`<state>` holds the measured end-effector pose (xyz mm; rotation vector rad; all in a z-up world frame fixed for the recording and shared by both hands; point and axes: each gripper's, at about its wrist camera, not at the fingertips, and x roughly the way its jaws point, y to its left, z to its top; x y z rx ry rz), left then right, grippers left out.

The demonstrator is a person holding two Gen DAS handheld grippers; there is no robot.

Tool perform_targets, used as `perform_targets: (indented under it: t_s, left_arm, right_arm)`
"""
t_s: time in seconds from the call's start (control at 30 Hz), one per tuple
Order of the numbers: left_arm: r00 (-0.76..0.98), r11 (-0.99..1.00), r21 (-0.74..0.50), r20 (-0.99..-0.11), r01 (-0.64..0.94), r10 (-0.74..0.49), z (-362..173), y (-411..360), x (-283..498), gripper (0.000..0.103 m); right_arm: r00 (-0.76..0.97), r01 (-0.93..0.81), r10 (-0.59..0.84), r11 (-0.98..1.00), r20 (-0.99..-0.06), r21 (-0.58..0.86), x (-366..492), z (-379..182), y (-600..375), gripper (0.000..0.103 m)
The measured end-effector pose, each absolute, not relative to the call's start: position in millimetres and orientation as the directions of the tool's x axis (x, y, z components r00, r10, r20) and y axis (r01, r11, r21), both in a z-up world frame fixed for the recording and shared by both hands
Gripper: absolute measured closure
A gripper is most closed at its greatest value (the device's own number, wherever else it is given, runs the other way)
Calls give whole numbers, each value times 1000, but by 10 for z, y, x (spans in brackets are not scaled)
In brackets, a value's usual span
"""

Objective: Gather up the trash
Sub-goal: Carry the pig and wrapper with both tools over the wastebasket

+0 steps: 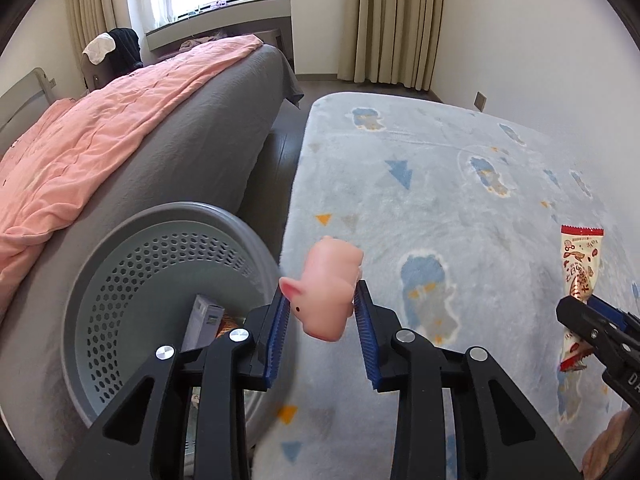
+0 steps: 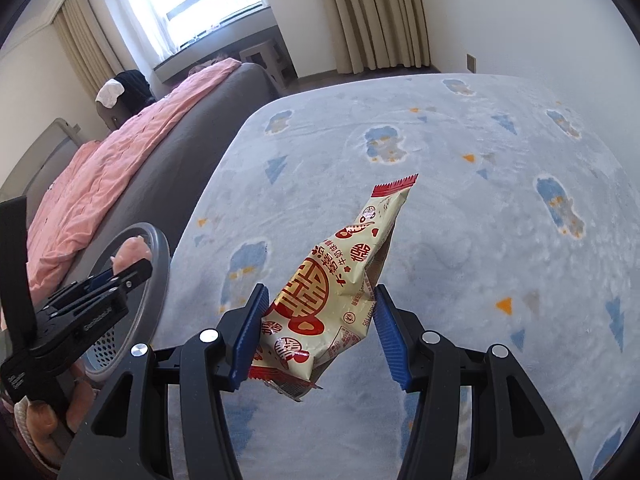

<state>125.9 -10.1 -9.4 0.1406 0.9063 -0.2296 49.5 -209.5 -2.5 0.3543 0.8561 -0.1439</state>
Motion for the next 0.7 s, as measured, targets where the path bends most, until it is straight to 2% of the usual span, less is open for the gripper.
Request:
perform_targets:
  t_s: [0.3,0.7]
  left_arm:
    - [624,980,-9,-770,199,-134,65,594,1039,71]
    - [626,995,30,-779,97,-37,-2,1498,1144,71]
  right_arm:
    - [644,127,82,969,-761,212,721,103,-1334,51]
    - [619,-64,224,970,-753,236,1298,111,-322,51]
